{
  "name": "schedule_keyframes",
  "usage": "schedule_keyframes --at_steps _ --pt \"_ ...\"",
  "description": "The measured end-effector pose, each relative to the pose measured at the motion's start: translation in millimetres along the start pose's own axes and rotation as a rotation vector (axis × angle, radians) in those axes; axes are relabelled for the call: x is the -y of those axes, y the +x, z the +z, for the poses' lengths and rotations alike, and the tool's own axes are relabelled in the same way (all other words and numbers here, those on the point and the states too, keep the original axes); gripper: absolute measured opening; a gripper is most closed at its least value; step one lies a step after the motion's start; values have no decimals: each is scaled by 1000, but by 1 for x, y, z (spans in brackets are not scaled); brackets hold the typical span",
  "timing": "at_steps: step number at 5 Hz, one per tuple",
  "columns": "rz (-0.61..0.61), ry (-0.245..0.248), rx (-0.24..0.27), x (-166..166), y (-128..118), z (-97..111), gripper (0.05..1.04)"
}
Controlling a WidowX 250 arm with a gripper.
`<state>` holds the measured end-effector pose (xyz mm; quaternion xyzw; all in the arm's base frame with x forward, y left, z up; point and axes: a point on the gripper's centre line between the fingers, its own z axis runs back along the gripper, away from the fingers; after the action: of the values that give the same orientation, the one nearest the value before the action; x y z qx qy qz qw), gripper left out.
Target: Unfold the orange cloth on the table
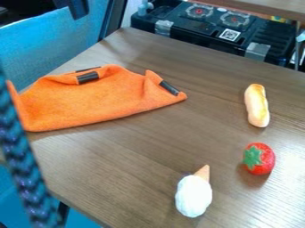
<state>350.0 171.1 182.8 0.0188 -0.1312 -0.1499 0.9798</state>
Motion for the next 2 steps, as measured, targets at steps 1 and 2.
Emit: schedule_keyframes --at_steps 1,2 --pt "8 -24 -28 1 -3 -16 1001" --pt "-14 22 -63 1 -12 -38 1001"
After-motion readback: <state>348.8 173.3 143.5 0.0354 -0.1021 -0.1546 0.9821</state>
